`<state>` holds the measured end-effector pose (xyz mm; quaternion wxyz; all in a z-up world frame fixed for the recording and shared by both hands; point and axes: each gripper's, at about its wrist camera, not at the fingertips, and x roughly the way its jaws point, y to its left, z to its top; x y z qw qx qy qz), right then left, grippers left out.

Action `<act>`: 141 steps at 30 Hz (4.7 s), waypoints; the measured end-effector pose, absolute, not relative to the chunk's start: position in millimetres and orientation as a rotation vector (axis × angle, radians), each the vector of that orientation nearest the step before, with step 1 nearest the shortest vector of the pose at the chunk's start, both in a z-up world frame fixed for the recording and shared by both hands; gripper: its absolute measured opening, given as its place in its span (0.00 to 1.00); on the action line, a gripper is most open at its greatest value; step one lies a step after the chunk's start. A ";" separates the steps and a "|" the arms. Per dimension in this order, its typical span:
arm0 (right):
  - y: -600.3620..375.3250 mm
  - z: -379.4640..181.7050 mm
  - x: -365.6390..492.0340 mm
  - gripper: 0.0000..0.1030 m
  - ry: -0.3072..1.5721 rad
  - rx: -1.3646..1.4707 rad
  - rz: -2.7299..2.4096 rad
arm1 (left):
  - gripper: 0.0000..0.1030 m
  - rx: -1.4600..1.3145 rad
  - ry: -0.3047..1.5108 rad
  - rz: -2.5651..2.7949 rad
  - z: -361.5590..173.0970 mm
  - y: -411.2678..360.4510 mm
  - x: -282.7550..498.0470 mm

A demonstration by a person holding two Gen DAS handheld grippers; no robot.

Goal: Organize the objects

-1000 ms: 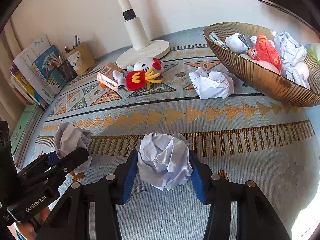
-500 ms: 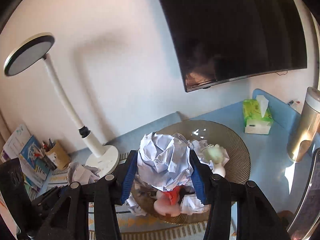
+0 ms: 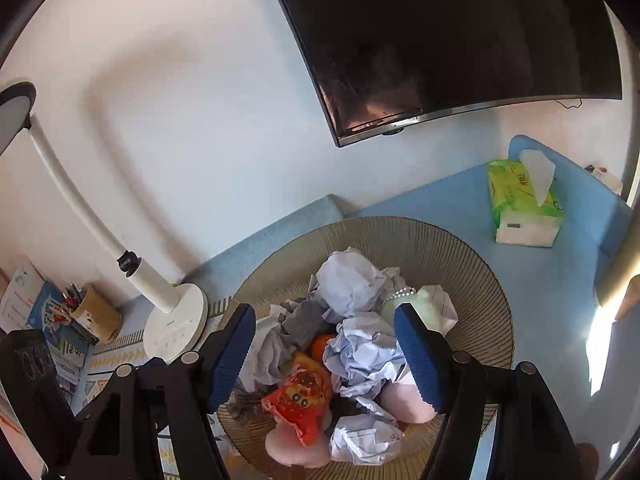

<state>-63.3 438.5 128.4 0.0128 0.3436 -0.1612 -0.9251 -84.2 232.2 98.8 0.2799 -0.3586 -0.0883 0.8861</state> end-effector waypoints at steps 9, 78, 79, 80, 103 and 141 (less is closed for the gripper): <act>346.1 125.5 33.4 0.83 -0.221 0.926 -2.705 | 0.87 -0.936 -0.357 2.559 102.2 108.2 -11.2; 306.4 18.2 6.9 0.38 -0.362 1.218 -2.553 | 0.43 -1.146 0.051 2.256 30.5 111.2 -35.5; 307.9 11.5 5.8 0.38 -0.401 1.253 -2.524 | 0.43 -1.155 0.038 2.289 31.3 111.4 -41.6; 309.4 7.2 4.5 0.38 -0.447 1.268 -2.493 | 0.45 -1.170 0.009 2.308 32.0 111.5 -50.6; 316.7 5.2 -21.1 0.43 -0.571 1.399 -2.540 | 0.76 -1.122 0.459 2.122 21.1 149.0 -130.3; 313.7 1.4 49.8 0.83 -0.389 1.284 -2.450 | 0.42 -1.156 -0.078 2.578 13.8 82.2 -8.0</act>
